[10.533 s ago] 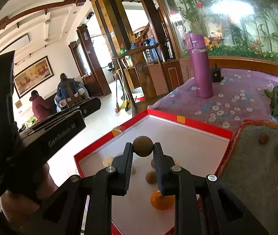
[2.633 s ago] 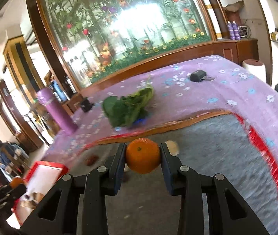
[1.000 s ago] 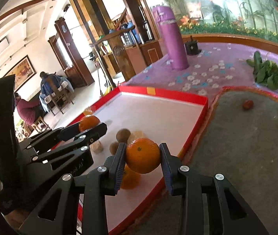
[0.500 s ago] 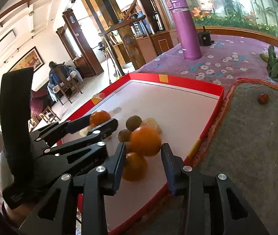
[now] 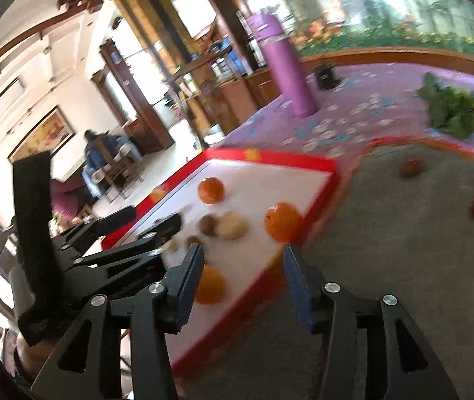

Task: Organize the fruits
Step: 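Grasp a red date on the felt with the left tool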

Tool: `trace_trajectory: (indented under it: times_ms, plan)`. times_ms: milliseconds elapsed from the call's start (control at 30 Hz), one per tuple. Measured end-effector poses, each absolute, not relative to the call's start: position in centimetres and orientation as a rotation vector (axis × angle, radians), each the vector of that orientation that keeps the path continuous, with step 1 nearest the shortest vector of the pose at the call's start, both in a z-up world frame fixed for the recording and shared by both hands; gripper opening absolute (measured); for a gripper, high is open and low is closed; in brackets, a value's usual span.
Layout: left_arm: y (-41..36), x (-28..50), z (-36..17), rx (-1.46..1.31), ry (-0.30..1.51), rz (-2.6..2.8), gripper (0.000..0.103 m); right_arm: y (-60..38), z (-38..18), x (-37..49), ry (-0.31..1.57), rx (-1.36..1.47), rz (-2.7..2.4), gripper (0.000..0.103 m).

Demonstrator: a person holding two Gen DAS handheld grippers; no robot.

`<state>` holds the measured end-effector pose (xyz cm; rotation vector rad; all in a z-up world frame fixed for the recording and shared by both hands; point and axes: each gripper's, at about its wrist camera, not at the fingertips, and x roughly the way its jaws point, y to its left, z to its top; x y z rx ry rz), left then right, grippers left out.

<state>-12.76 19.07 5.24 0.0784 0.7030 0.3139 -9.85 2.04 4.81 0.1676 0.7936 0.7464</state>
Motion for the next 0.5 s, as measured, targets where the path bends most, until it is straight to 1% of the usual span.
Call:
trace_trajectory:
  times_ms: [33, 133, 367, 500]
  plan:
    - [18.5, -12.6, 5.4, 0.090, 0.697, 0.301, 0.077, 0.9, 5.0, -9.4, 0.784, 0.182, 0.719, 0.056]
    - [16.4, -12.0, 6.0, 0.127, 0.690, 0.244, 0.077, -3.2, 5.5, -8.0, 0.760, 0.206, 0.603, 0.059]
    - [12.5, -8.4, 7.1, 0.129, 0.736, 0.074, 0.077, -10.1, 5.5, -5.0, 0.786, 0.171, 0.432, 0.060]
    - [10.5, -5.3, 7.2, 0.156, 0.766, 0.024, 0.077, -12.2, 4.9, -3.6, 0.803, 0.118, 0.427, 0.060]
